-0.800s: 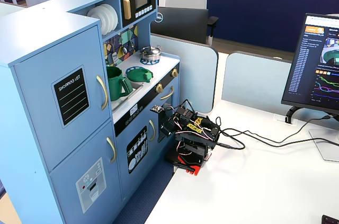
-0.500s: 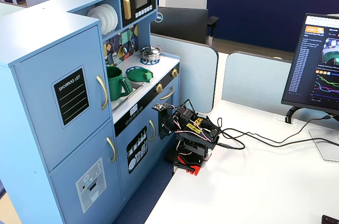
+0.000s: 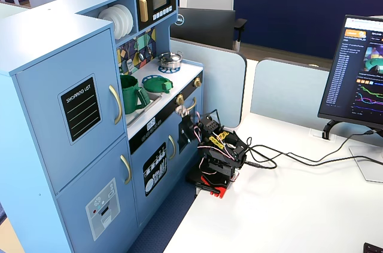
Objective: Pick up the lid from the counter and put it on the green recipient
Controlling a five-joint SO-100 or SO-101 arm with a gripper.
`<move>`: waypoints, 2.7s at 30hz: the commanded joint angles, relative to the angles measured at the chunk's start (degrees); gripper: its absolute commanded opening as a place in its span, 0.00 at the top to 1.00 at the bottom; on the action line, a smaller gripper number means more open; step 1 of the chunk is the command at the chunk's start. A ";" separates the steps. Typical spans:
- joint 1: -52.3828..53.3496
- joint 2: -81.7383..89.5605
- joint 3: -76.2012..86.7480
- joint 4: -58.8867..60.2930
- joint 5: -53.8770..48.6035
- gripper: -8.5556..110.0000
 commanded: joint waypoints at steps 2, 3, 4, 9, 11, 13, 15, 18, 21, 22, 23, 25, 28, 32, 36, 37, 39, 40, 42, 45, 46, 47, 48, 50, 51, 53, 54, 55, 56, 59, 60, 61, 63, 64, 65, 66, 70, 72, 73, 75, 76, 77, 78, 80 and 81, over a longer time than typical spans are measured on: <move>7.73 -8.35 -15.29 -21.36 -0.26 0.78; 8.96 -9.40 -16.35 -24.61 0.00 0.73; 10.02 -10.20 -16.87 -28.04 0.44 0.69; 13.45 -14.15 -15.47 -43.51 1.93 0.52; 14.94 -16.70 -15.29 -46.32 0.26 0.51; 15.82 -20.30 -15.21 -50.80 0.35 0.50; 16.87 -23.55 -16.44 -52.56 0.18 0.50; 17.40 -27.33 -18.11 -54.14 -0.53 0.53; 17.67 -29.97 -20.13 -54.40 -1.41 0.52; 18.02 -30.50 -20.65 -54.67 -0.44 0.54; 18.02 -31.03 -21.09 -54.84 0.26 0.54; 18.37 -32.34 -22.32 -54.93 1.93 0.53; 18.72 -35.07 -24.17 -55.81 2.02 0.52; 19.25 -38.94 -26.63 -57.04 1.58 0.53; 19.34 -44.21 -30.59 -58.54 1.23 0.54; 19.16 -45.70 -31.82 -58.89 1.05 0.54; 18.72 -48.87 -34.45 -59.59 0.97 0.55; 18.54 -50.45 -35.86 -59.77 0.70 0.55; 18.37 -53.79 -38.23 -60.64 0.35 0.55; 18.11 -58.45 -41.66 -60.91 0.09 0.56; 17.93 -59.77 -42.80 -61.00 0.26 0.57; 17.84 -61.17 -43.77 -61.17 0.26 0.57; 17.84 -62.40 -44.65 -61.44 0.18 0.57; 17.58 -64.60 -46.14 -61.96 0.09 0.57; 17.49 -65.57 -46.93 -61.96 -0.09 0.58; 17.23 -67.41 -48.60 -61.70 -0.97 0.62; 17.14 -68.20 -49.31 -61.17 -2.72 0.69; 16.87 -68.91 -49.75 -61.08 -4.31 0.82; 16.35 -69.52 -50.10 -62.58 -1.67 0.93; 16.00 -70.31 -51.86 -62.58 -0.35 0.93; 15.91 -70.31 -52.73 -62.58 -0.09 0.93; 15.73 -70.22 -53.61 -62.40 0.00 0.93; 15.56 -69.35 -55.37 -61.79 -1.05 0.93; 15.29 -68.73 -56.69 -61.00 -1.14 0.93; 15.12 -68.20 -58.54 -59.50 -1.23 0.93; 14.94 -67.59 -60.73 -57.57 -1.32 0.93; 13.45 -65.30 -70.84 -48.25 -0.88 0.93; 11.69 -64.07 -75.85 -43.07 -0.70 0.93; 10.55 -63.63 -78.05 -40.87 -0.62 0.93; 7.91 -62.58 -82.09 -37.18 -0.79 0.93; 6.33 -62.14 -84.02 -35.33 -0.88 0.93; 4.75 -61.79 -85.69 -33.40 -1.14 0.93; 2.99 -61.26 -87.10 -31.82 -1.67 0.93; -0.70 -60.38 -89.03 -29.97 -2.29 0.93; -2.55 -59.94 -89.65 -29.44 -2.81 0.93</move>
